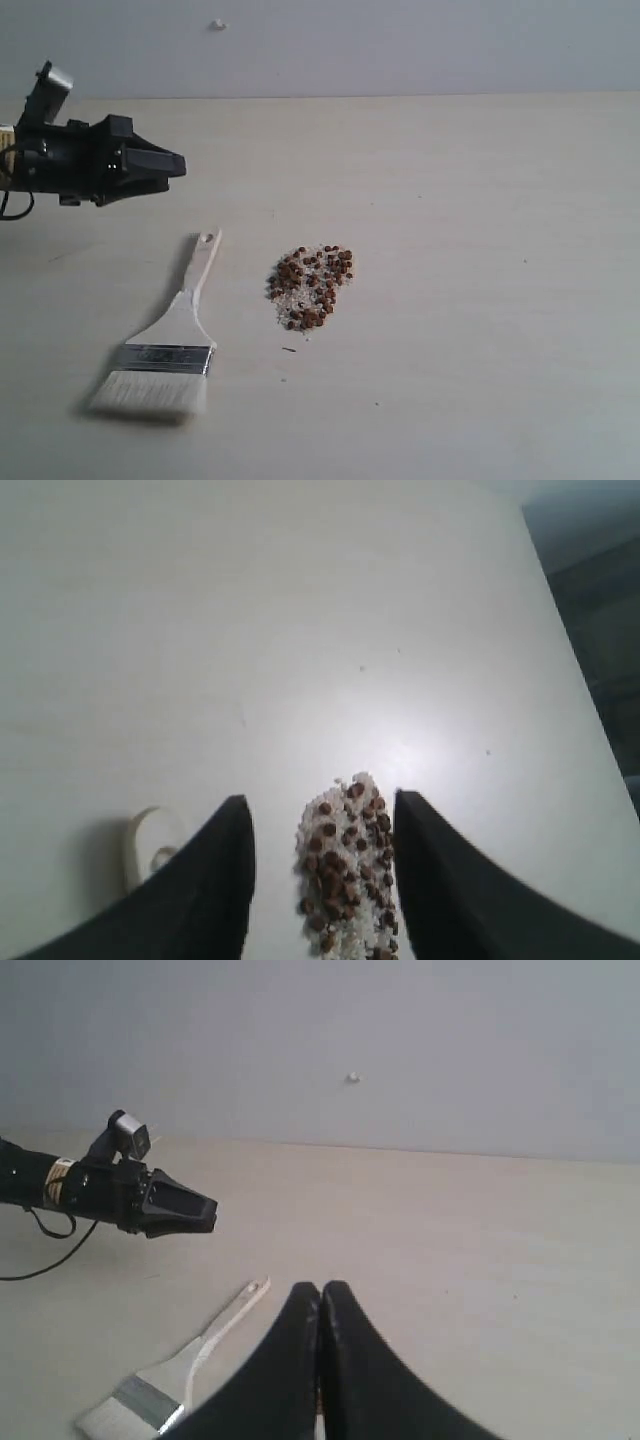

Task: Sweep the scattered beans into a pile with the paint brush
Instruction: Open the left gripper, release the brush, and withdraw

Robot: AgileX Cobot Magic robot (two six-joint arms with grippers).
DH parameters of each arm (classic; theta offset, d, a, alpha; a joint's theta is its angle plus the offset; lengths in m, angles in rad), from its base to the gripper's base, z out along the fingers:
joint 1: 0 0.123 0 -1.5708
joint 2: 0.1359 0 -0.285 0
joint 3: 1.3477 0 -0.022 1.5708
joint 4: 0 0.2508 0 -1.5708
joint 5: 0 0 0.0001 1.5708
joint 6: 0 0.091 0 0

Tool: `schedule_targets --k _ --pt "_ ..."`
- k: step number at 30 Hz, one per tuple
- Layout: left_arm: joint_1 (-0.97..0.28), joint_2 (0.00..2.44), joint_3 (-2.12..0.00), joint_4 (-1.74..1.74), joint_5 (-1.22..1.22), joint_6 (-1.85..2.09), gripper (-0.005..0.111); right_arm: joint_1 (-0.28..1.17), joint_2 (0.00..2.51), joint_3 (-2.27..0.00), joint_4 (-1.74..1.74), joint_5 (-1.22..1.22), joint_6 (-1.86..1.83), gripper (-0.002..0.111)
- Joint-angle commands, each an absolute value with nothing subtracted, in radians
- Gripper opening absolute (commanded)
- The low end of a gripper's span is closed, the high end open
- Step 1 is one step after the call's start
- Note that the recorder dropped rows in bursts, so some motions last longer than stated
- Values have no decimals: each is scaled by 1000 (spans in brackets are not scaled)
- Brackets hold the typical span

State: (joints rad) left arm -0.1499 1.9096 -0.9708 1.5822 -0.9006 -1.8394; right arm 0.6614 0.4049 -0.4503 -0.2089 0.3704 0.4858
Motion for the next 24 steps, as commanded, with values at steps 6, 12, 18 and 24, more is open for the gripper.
schedule_targets --k 6,12,18,24 --pt "-24 1543 -1090 1744 -1075 -1996 0 663 396 -446 -209 352 485 0" --pt "-2 943 -829 1744 -775 -1964 0 663 396 -446 -209 352 485 0" --pt "-2 374 -557 1744 -548 -2096 0 663 396 -446 -209 352 485 0" --pt "1 94 -433 1744 -505 -2126 0 663 396 -446 -209 352 485 0"
